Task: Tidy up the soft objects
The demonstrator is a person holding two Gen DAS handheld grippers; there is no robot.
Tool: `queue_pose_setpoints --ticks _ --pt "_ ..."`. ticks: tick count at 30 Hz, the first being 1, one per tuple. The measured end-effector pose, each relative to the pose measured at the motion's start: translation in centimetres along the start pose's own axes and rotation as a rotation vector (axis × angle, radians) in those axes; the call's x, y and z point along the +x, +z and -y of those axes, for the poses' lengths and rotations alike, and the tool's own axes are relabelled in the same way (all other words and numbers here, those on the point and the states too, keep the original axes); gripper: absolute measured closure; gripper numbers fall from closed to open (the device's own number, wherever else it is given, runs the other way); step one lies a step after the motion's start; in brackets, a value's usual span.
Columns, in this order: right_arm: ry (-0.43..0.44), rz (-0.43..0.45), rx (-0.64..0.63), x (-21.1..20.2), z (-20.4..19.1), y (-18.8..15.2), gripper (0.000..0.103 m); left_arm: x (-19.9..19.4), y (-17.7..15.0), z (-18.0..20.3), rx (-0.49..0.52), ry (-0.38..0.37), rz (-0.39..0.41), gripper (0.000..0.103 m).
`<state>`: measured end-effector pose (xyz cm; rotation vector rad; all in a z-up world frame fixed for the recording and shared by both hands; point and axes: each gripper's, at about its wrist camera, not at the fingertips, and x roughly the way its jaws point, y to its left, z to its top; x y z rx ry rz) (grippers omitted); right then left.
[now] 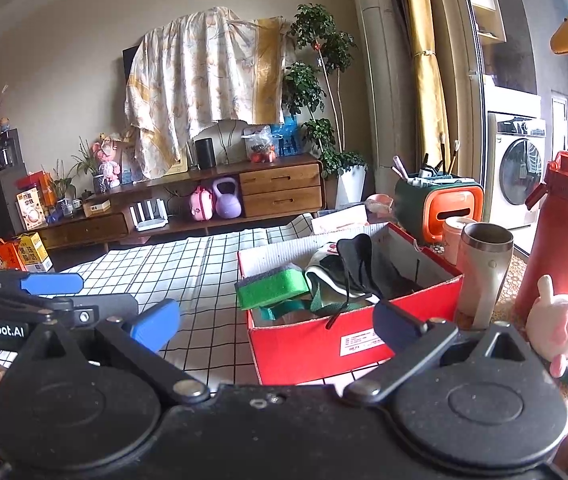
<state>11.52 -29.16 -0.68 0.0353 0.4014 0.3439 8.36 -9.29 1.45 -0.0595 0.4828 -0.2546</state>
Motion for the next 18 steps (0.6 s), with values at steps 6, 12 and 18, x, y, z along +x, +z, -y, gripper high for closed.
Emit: queue_pose_setpoints --ticks 6,12,18 --pt "0.002 0.0 0.0 -0.02 -0.02 -0.14 0.0 0.06 -0.17 -0.01 -0.003 -0.003 -0.005 0.0" --pt "0.008 -0.001 -0.007 -0.11 -0.22 -0.19 0.0 0.09 -0.3 -0.04 -0.016 -0.007 -0.009 0.0" --pt "0.009 -0.003 -0.006 -0.15 -0.32 -0.23 0.0 0.1 -0.45 -0.36 -0.027 -0.008 -0.015 0.0"
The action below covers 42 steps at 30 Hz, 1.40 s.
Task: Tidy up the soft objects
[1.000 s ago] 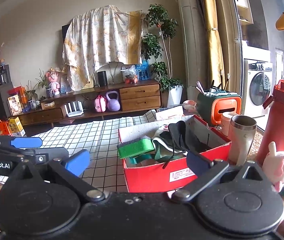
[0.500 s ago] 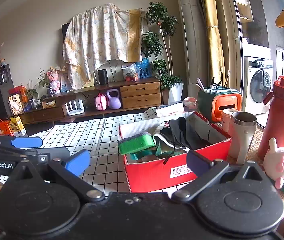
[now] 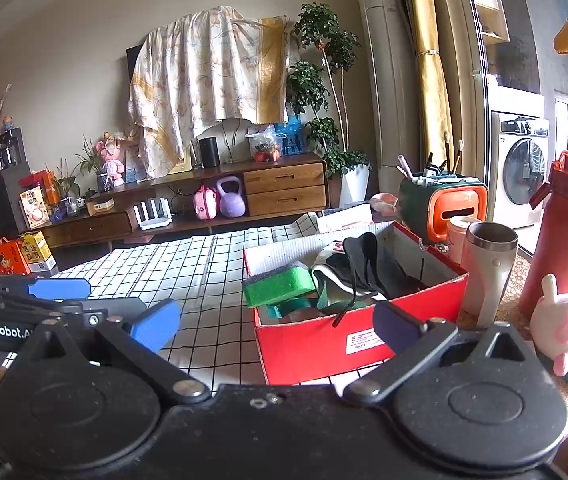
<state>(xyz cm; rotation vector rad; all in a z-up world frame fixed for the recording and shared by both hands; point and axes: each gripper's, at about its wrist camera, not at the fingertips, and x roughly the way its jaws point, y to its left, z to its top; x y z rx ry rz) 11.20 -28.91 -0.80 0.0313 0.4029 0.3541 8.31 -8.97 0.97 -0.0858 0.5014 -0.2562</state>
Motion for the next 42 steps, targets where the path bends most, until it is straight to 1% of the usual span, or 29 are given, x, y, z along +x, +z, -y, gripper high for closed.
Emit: queue_pose_setpoints --ticks 28,42 --pt "-0.003 -0.002 0.012 0.15 -0.42 -0.14 0.0 -0.17 -0.01 -0.24 -0.008 -0.003 0.007 0.0" --pt "-0.008 0.004 0.018 -0.26 -0.55 -0.08 0.0 -0.61 0.17 -0.45 -0.016 -0.016 0.03 0.0"
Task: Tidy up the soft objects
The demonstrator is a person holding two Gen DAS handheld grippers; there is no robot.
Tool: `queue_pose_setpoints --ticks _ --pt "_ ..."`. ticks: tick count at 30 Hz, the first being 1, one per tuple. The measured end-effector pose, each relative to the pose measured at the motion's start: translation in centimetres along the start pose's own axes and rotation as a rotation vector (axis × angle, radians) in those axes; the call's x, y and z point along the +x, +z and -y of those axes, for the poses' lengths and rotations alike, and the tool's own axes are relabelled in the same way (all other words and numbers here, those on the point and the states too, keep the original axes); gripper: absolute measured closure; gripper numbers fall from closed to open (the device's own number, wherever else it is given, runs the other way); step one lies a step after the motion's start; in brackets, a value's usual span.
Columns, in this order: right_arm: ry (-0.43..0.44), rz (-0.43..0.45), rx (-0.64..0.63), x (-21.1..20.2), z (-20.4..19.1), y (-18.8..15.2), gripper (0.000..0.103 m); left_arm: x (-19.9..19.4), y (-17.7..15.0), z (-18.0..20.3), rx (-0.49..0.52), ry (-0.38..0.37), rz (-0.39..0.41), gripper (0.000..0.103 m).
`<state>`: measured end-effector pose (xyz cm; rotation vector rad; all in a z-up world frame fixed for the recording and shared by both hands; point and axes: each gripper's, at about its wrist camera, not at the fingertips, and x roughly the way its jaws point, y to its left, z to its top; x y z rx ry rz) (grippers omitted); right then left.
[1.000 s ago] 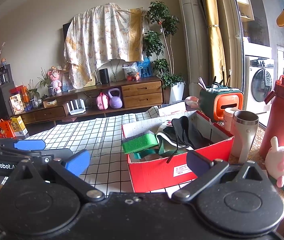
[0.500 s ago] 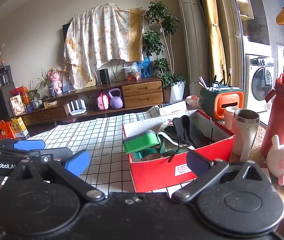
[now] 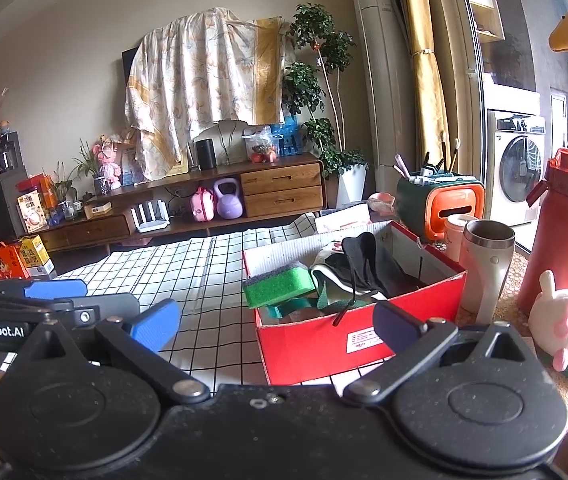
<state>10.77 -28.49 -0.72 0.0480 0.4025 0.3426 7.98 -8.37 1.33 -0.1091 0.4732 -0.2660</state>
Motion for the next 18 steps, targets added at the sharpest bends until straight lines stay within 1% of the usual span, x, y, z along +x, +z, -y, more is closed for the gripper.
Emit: queue_pose_setpoints --ticks 8,11,18 --pt "0.0 0.006 -0.007 -0.35 -0.18 0.15 0.0 -0.49 -0.05 0.24 0.011 0.004 0.038 0.0" --pt "0.0 0.007 -0.005 -0.36 -0.19 0.17 0.0 -0.59 -0.11 0.49 0.022 0.018 0.043 0.0" --pt "0.001 0.005 -0.007 -0.43 -0.18 0.23 0.0 -0.86 -0.16 0.52 0.012 0.017 0.034 0.0"
